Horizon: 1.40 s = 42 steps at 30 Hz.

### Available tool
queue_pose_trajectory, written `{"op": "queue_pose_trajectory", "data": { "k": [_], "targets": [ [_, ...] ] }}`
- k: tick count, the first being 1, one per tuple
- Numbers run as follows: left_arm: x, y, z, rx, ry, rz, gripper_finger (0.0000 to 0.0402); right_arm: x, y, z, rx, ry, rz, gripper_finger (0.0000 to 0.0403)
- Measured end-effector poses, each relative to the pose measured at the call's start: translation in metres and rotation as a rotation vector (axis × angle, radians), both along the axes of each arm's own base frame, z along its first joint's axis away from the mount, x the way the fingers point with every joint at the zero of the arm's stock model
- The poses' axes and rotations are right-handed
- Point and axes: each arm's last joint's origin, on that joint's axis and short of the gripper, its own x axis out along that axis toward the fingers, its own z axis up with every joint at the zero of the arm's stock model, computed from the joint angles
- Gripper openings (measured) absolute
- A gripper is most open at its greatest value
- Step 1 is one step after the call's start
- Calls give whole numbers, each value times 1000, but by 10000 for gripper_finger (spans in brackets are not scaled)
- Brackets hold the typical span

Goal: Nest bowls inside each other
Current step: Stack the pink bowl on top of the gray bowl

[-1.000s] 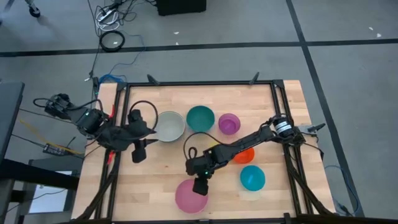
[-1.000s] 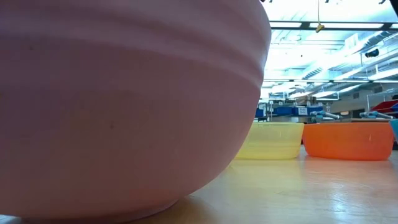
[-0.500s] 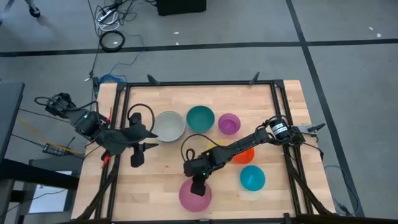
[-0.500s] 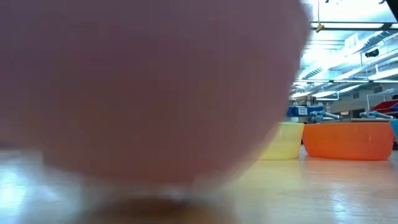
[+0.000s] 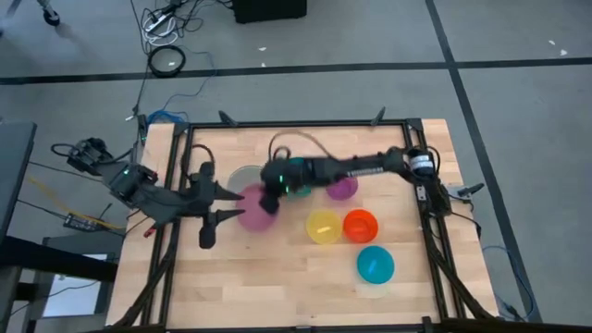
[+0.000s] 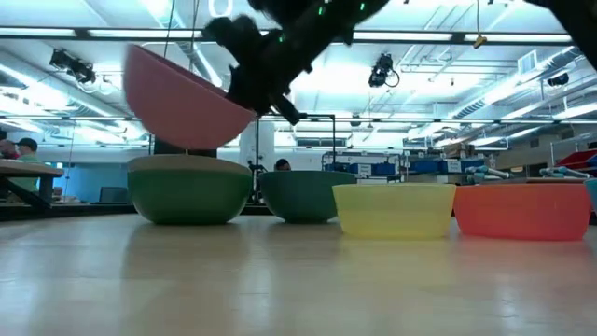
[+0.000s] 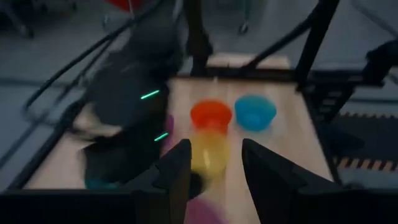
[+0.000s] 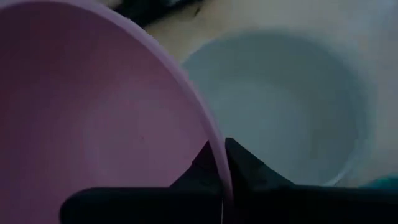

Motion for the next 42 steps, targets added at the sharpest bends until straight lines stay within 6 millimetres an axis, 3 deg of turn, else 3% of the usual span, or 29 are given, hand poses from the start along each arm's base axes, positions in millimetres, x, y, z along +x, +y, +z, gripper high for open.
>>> {"op": "queue_pose_trajectory", "data": {
  "k": [5,9,23,42],
  "targets": [
    [-1,2,14,59,-70,19,152,-3,-57,3,31,-40,-67,0],
    [-1,3,17,105,-89,50,152,-6,-79,4,77,-70,-55,0],
    [-1,4,19,118,-110,100,152,-2,-73,8,-3,-110,-113,100],
    [0,4,19,117,-114,101,152,-1,-64,6,62,-94,-20,143]
  ]
}}
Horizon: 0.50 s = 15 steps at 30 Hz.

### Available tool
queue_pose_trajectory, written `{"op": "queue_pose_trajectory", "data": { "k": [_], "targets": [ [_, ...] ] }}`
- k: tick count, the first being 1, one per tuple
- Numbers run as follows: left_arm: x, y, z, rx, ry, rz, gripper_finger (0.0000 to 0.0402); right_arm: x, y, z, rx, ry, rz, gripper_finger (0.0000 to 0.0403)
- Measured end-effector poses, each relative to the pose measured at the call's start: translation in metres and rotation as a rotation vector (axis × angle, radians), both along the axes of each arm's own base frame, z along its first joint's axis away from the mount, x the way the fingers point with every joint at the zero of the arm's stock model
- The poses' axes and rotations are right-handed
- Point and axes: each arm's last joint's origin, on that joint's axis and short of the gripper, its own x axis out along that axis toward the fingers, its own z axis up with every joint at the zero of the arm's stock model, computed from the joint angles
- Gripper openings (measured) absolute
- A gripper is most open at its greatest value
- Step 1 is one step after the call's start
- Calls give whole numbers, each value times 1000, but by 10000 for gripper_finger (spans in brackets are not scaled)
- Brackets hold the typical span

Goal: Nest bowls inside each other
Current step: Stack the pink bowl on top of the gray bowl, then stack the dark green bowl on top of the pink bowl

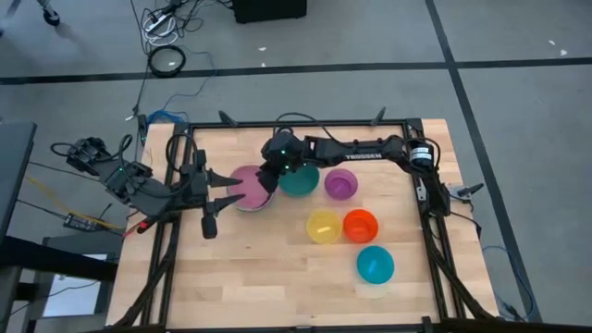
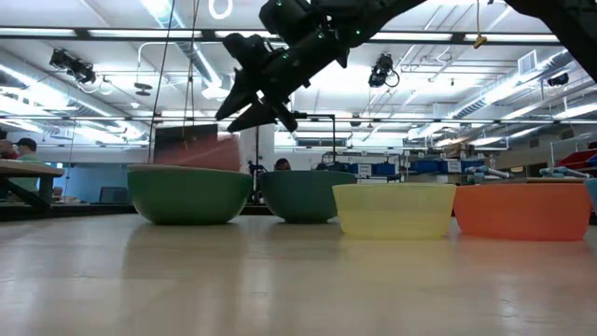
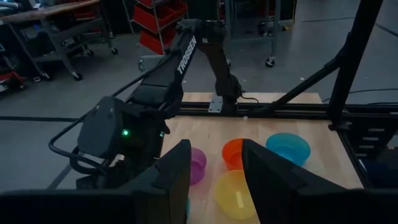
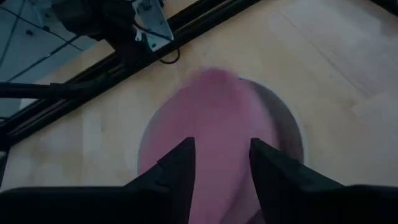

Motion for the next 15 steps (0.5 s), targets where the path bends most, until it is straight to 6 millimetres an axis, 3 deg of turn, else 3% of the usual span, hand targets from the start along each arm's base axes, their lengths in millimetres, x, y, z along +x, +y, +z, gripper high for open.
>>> {"op": "queue_pose_trajectory", "data": {
  "k": [7,11,15],
  "targets": [
    [0,0,0,2,0,3,152,-2,0,-3,-99,52,-58,170],
    [-1,0,-2,8,17,4,152,-18,-1,-14,-200,281,-123,170],
    [-3,2,-9,7,82,19,152,-38,9,-29,-128,539,-84,172]
  ]
}}
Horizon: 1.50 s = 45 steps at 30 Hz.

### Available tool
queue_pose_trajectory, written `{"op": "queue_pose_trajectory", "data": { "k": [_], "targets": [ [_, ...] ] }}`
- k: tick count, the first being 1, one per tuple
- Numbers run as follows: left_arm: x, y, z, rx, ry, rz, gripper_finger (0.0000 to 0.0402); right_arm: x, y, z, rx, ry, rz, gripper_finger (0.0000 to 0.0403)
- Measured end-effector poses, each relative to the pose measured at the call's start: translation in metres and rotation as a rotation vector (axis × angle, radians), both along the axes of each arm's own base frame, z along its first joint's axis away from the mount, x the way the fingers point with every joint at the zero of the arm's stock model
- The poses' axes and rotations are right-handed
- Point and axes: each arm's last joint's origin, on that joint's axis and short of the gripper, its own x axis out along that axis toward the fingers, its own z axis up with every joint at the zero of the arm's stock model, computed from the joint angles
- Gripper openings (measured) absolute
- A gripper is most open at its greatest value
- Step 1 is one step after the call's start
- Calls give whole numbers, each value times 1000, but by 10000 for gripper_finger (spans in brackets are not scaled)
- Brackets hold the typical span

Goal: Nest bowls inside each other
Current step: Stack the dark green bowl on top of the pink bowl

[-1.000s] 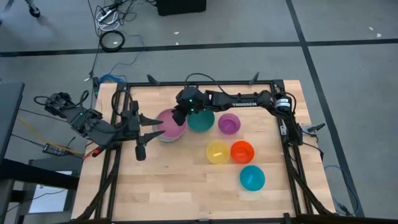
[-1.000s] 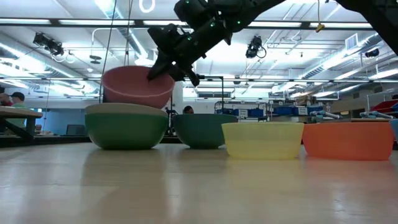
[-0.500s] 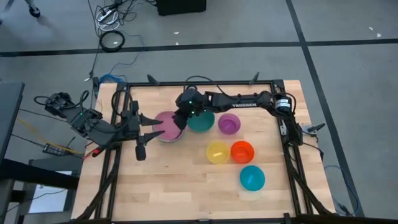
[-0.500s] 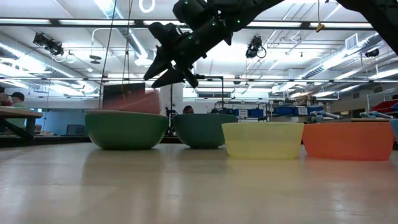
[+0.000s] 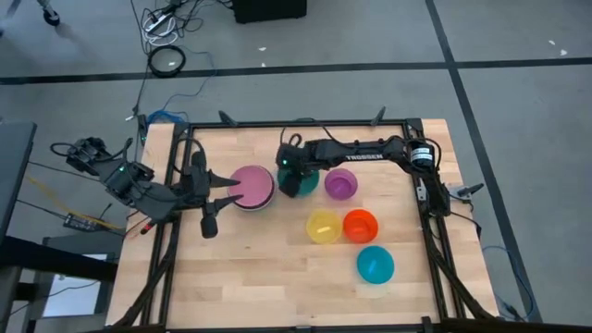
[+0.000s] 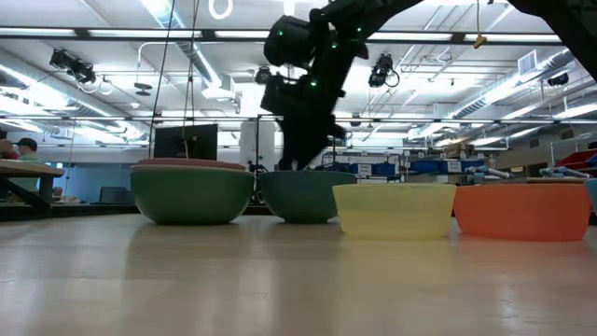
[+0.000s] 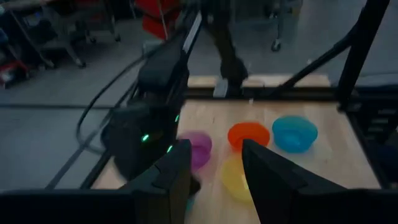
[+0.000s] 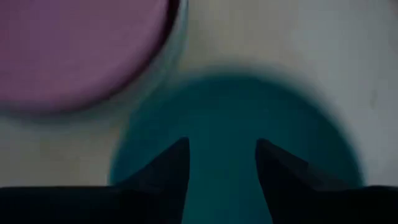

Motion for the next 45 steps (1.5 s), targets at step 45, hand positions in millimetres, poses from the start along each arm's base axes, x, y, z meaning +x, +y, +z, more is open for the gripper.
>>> {"op": "queue_pose_trajectory", "data": {
  "k": [45],
  "targets": [
    [-2,2,-8,-17,52,26,152,-1,70,-16,48,40,134,194]
  ]
}}
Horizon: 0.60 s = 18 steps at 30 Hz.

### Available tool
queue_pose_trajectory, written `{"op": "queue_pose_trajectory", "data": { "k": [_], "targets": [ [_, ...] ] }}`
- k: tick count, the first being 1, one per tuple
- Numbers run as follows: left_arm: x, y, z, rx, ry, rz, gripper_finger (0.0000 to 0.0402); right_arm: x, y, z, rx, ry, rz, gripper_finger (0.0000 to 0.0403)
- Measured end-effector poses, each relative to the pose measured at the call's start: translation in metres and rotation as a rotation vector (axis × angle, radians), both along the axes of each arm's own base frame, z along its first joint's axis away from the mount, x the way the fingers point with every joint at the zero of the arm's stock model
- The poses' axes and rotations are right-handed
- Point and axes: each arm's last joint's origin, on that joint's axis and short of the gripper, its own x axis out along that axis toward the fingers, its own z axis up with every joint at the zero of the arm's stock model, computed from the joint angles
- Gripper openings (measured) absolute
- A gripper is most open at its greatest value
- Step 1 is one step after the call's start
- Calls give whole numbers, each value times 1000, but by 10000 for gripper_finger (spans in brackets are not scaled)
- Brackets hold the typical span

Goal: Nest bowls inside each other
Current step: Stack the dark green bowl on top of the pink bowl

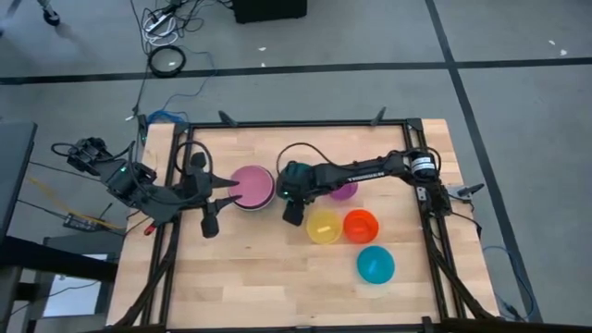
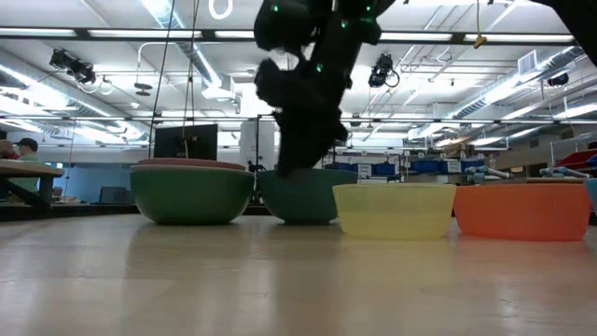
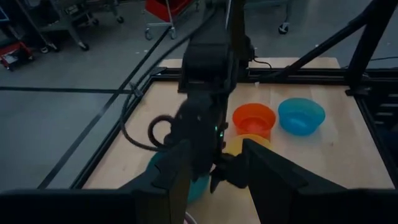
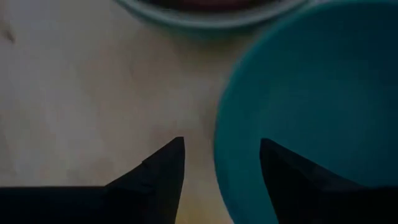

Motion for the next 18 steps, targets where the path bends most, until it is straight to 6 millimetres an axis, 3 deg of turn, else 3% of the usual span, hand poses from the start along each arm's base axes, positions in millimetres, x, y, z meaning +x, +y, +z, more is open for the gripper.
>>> {"op": "queue_pose_trajectory", "data": {
  "k": [4,8,11,15,18],
  "targets": [
    [0,0,0,0,0,0,152,3,-1,-24,-34,56,-12,193],
    [0,0,0,0,0,0,152,7,-3,-34,-97,58,7,179],
    [0,0,0,0,3,2,152,7,-5,-36,-94,76,29,128],
    [0,0,-1,3,7,2,152,3,-5,-25,-91,73,78,20],
    [-1,0,-1,5,12,2,152,1,-2,-9,-137,51,81,9]
  ]
}}
